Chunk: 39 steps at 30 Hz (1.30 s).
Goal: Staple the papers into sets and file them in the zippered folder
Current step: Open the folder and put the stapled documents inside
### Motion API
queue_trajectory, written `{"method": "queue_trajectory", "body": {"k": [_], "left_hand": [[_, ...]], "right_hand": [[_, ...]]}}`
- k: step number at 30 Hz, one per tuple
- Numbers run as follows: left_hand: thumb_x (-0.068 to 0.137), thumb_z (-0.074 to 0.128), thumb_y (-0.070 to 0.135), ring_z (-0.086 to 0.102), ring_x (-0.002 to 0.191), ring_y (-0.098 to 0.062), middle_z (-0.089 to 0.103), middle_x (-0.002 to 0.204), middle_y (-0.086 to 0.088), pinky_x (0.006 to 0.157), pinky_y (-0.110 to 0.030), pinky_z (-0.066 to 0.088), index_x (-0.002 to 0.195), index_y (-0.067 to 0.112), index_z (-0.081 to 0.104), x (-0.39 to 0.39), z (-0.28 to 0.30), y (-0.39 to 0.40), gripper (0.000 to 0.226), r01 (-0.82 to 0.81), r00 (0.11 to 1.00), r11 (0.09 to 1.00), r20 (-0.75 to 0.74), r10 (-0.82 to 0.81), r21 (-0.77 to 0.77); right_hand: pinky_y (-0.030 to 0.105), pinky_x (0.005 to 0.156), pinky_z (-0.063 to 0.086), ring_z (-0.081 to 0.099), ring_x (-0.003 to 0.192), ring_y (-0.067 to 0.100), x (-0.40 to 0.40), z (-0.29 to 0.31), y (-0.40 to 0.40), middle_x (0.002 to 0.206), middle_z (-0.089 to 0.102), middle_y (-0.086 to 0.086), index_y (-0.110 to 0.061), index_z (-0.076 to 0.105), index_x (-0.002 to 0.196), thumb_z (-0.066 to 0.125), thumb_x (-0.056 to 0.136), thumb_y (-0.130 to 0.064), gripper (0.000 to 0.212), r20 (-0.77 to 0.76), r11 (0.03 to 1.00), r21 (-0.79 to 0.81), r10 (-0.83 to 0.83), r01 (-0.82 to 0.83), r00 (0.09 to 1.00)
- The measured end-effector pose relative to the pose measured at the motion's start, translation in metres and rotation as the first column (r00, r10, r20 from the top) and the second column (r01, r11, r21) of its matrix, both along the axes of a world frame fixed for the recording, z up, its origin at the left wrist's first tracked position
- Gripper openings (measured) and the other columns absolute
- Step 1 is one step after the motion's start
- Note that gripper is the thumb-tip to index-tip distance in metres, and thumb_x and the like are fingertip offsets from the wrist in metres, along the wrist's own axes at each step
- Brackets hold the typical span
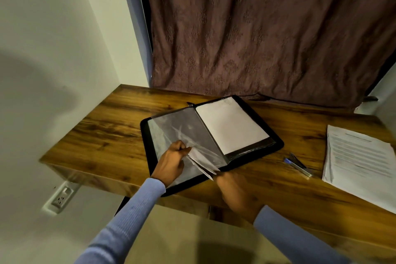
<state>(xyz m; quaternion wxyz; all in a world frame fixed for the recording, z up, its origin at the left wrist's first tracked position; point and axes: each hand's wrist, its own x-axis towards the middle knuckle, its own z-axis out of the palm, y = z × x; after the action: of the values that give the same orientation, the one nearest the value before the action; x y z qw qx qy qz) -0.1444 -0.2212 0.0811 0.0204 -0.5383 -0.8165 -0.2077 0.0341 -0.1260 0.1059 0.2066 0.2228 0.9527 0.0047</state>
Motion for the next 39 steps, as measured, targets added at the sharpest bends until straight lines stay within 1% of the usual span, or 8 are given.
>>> {"method": "queue_trajectory", "body": {"k": [10,12,15,18,26,30,35,39], "left_hand": [[0.083,0.056,-0.004,0.060,0.093,-0.028,0.053,0.110,-0.011,0.080,-0.037,0.056,0.105,0.006,0.058,0.018,-0.018,-0.009,0.024,-0.200,0.970,0.922,0.197,0.140,0.331],[0.084,0.058,-0.004,0.059,0.091,-0.024,0.052,0.110,-0.010,0.081,-0.031,0.056,0.105,0.004,0.058,0.026,-0.018,-0.010,0.023,-0.281,0.943,0.873,0.284,0.174,0.400],[0.082,0.063,-0.002,0.057,0.099,-0.023,0.047,0.114,-0.004,0.083,-0.032,0.056,0.105,0.007,0.057,0.034,-0.025,-0.012,0.026,-0.397,0.876,0.816,0.440,0.199,0.421],[0.076,0.071,0.000,0.052,0.112,-0.024,0.044,0.122,0.000,0.091,-0.042,0.053,0.103,0.019,0.059,0.031,-0.037,-0.012,0.035,-0.540,0.742,0.757,0.634,0.219,0.369],[0.083,0.068,0.027,0.056,0.103,-0.024,0.055,0.106,0.002,0.092,-0.040,0.048,0.111,0.019,0.050,0.031,-0.028,-0.003,0.035,-0.740,0.320,0.667,0.918,0.236,0.087],[0.060,0.079,0.055,0.066,0.090,-0.027,0.071,0.095,-0.005,0.086,-0.044,0.055,0.092,0.016,0.065,0.016,-0.030,0.010,0.053,-0.690,0.140,0.718,0.957,0.254,-0.090],[0.080,0.071,0.019,0.064,0.090,-0.033,0.070,0.090,-0.009,0.087,-0.048,0.053,0.080,0.014,0.068,0.016,-0.029,0.024,0.006,-0.678,0.223,0.734,0.939,0.263,-0.045],[0.080,0.068,-0.002,0.063,0.090,-0.036,0.066,0.087,-0.016,0.083,-0.047,0.053,0.077,0.003,0.065,0.010,-0.036,0.016,0.006,-0.717,0.052,0.691,0.981,0.184,-0.091]], "right_hand": [[0.035,0.095,0.043,0.056,0.109,0.030,-0.029,0.003,0.006,0.112,0.059,0.020,0.003,0.056,0.107,0.043,0.095,0.001,0.018,0.016,0.998,-0.050,0.023,-0.023,1.000],[0.035,0.086,0.046,0.058,0.096,0.028,-0.031,0.001,0.007,0.090,0.059,0.018,0.001,0.057,0.089,0.046,0.093,0.002,0.012,-0.085,0.997,-0.064,0.034,-0.040,0.996],[0.034,0.077,0.047,0.062,0.094,0.029,-0.031,-0.009,0.011,0.100,0.064,0.013,-0.005,0.061,0.104,0.055,0.090,-0.016,0.019,-0.270,0.993,-0.094,0.049,-0.077,0.962],[0.034,0.087,0.049,0.060,0.103,0.026,-0.032,-0.015,0.021,0.113,0.063,0.007,-0.012,0.058,0.119,0.061,0.083,-0.045,0.049,-0.370,0.952,-0.303,-0.068,-0.052,0.927],[0.026,0.104,0.040,0.053,0.118,0.019,-0.026,-0.043,0.061,0.125,0.059,0.006,-0.013,0.062,0.118,0.060,0.084,0.001,0.037,-0.447,0.692,-0.720,-0.528,0.061,0.722],[0.007,0.084,0.046,0.053,0.116,0.019,-0.016,-0.044,0.081,0.121,0.057,0.007,-0.006,0.062,0.116,0.062,0.081,0.007,0.037,-0.344,0.499,-0.866,-0.643,0.034,0.684],[0.021,0.088,0.047,0.045,0.121,0.023,-0.004,-0.051,0.082,0.131,0.045,0.008,-0.010,0.052,0.128,0.059,0.085,0.005,0.046,-0.185,0.322,-0.940,-0.755,0.110,0.629],[0.023,0.087,0.042,0.038,0.128,0.024,0.009,-0.063,0.077,0.136,0.038,0.004,-0.014,0.043,0.135,0.053,0.091,-0.002,0.047,-0.135,0.310,-0.932,-0.775,0.186,0.618]]}}
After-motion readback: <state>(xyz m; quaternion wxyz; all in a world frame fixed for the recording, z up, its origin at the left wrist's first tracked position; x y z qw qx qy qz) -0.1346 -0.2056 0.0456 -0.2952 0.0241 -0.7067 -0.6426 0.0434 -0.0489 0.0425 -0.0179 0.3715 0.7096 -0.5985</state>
